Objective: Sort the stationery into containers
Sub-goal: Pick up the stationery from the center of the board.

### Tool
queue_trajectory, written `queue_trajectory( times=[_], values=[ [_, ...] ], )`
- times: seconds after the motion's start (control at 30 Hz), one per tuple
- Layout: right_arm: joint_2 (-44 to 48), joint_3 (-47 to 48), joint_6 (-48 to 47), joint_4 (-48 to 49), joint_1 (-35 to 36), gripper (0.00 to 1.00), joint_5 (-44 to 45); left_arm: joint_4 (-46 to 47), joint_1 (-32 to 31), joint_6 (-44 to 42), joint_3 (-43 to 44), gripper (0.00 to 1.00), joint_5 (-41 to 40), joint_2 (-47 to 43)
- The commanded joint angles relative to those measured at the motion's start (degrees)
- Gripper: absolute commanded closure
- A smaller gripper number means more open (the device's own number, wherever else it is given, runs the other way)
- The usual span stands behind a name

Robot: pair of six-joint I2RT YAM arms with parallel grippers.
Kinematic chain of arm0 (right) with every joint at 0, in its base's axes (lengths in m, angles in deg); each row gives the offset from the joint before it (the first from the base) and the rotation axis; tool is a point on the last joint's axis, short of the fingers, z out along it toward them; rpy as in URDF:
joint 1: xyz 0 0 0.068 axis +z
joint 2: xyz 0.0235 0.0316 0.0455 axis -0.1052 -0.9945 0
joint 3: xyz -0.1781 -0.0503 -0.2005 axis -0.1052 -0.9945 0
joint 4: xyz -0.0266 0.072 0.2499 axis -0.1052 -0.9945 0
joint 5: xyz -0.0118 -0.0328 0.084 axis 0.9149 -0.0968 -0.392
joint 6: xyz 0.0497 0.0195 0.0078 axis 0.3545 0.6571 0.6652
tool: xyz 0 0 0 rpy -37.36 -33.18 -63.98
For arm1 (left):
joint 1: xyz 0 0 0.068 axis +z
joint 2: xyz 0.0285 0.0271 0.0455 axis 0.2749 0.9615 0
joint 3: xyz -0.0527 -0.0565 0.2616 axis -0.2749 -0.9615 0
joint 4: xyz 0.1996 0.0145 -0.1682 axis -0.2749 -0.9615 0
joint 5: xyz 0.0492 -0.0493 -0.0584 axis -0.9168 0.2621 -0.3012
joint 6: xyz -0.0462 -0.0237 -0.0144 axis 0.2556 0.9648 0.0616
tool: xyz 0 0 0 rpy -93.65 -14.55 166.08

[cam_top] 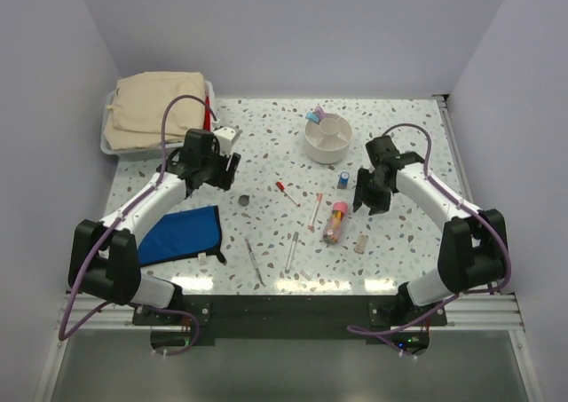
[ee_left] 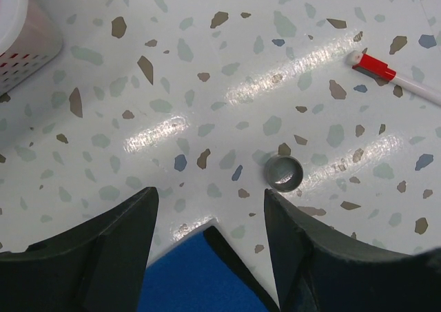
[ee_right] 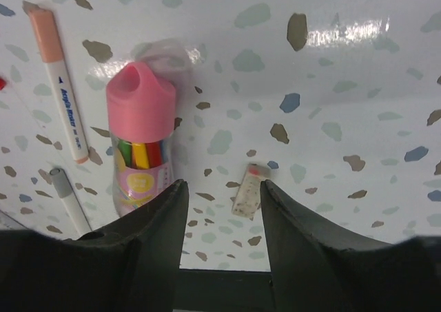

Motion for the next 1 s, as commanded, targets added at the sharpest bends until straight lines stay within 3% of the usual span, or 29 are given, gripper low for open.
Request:
queue_trajectory(
  times=[0.0,0.13,0.67,0.77,0.83,0.93,0.97],
  values=[
    [-0.3,-2.7,5.0,-1.7,0.1,0.51,0.8,1.4,0.3,-0.1,2.1,0.32,0.5,0.1],
    [-2.0,-5.2,5.7,-0.7,0.1,0.56,0.7,1.4,0.2,-0.1,2.3,0.33,0.4,0.4],
    [-7.8,-8.9,6.1,0.9,0.4,0.59,-0.7,1.1,0.3,0.3,2.7,0.33,0.1,1.5],
    [-8.6,-8.9,6.0,1.0,0.5,0.76,-0.8,1.1,0.3,0.3,2.8,0.33,0.0,1.8],
    [-8.7,-8.3,5.8,0.7,0.5,1.00,-0.7,1.2,0.4,0.4,3.0,0.33,0.0,2.1],
    [-7.2,-2.0,3.0,-3.1,0.5,1.00,1.7,0.9,0.8,0.3,4.4,0.33,0.2,3.0],
    [-5.3,4.1,-0.2,-5.9,0.4,1.00,2.9,0.8,0.9,-0.2,5.4,0.33,0.4,3.6]
  ],
)
